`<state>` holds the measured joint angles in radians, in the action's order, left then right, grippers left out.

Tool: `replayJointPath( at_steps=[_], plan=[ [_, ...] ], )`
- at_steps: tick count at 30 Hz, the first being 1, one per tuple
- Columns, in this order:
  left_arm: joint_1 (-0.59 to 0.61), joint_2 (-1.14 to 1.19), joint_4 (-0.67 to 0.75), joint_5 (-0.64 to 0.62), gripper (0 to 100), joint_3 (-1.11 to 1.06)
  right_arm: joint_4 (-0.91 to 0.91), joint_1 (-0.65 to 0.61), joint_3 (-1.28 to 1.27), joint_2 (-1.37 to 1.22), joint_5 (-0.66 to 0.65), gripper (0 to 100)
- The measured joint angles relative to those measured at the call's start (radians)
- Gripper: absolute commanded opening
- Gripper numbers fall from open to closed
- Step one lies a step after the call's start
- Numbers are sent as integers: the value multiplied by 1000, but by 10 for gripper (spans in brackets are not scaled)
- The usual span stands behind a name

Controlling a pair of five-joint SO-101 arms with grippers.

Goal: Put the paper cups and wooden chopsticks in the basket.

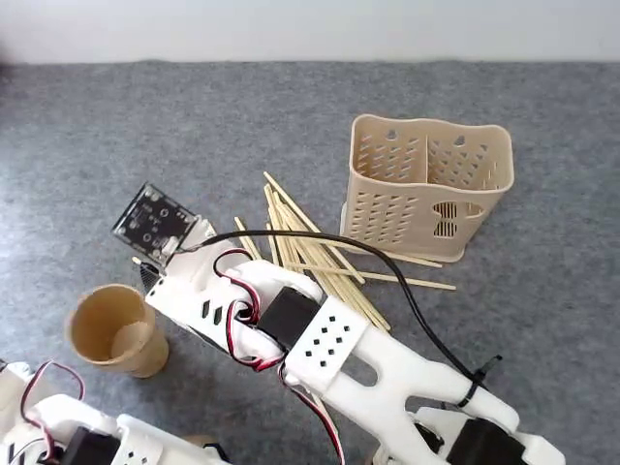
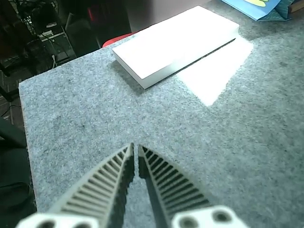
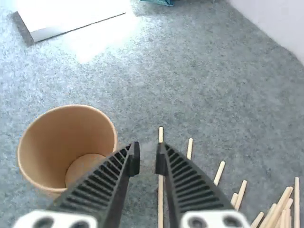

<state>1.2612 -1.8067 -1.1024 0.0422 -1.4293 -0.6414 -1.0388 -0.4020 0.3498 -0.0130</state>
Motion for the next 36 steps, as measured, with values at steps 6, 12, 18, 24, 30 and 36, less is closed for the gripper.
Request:
replayJointPath(
  at_steps=[6,12,18,24,30,36],
  plan=[
    [0,0,0,-2,16,0,-18,0,0,-48,101,201],
    [0,0,0,-2,16,0,-51,-9,35,-130,143,183],
    [0,0,0,-2,16,0,-316,-26,304,-222,206,183],
    [0,0,0,-2,16,0,-565,-87,601,-394,226,180],
    [0,0,0,-2,16,0,-598,-97,683,-563,272,180],
    [0,0,0,-2,16,0,-609,-100,689,-646,275,122]
  ],
)
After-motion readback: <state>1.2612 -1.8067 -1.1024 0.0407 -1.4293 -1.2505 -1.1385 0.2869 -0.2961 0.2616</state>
